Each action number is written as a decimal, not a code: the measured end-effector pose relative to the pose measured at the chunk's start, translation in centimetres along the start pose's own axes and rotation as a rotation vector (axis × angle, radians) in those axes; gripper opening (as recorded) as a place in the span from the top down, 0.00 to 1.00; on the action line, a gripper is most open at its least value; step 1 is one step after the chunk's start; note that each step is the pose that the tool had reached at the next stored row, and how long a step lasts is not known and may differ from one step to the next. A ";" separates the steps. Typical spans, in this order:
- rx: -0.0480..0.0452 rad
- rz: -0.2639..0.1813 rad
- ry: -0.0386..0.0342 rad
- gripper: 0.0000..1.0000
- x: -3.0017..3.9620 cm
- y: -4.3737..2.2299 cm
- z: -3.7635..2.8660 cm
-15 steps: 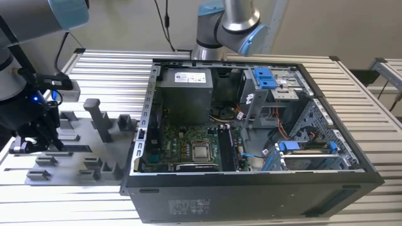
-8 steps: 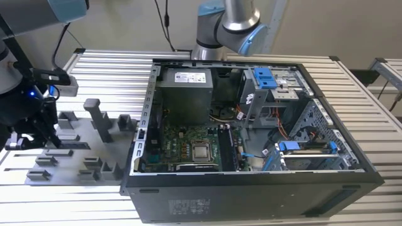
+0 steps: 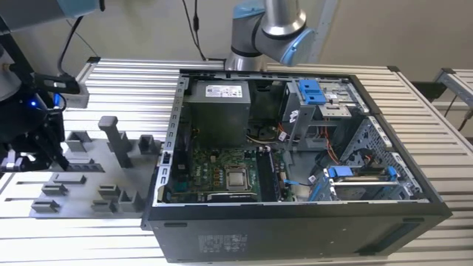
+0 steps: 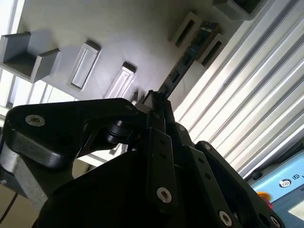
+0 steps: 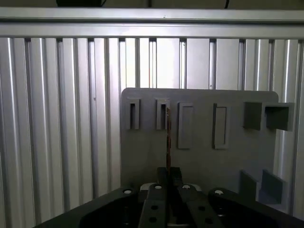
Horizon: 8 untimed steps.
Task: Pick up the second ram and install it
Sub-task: 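Pick up the second ram and move it above second insertion slot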
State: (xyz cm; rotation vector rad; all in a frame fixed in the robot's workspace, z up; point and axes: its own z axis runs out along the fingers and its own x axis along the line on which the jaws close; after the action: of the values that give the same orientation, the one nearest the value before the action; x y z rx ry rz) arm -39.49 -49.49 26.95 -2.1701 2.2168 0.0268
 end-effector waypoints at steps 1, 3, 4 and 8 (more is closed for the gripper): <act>0.0000 0.000 0.0000 0.85 -0.01 0.00 -0.16; 0.0000 0.000 0.0000 0.85 -0.02 -0.01 -0.51; 0.0000 0.000 0.0000 0.85 -0.03 -0.01 -0.67; 0.0000 0.000 0.0000 0.85 -0.06 -0.02 -1.42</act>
State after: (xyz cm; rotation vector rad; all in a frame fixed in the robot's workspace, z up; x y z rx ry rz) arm -39.49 -49.49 28.38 -2.1701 2.2167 0.0268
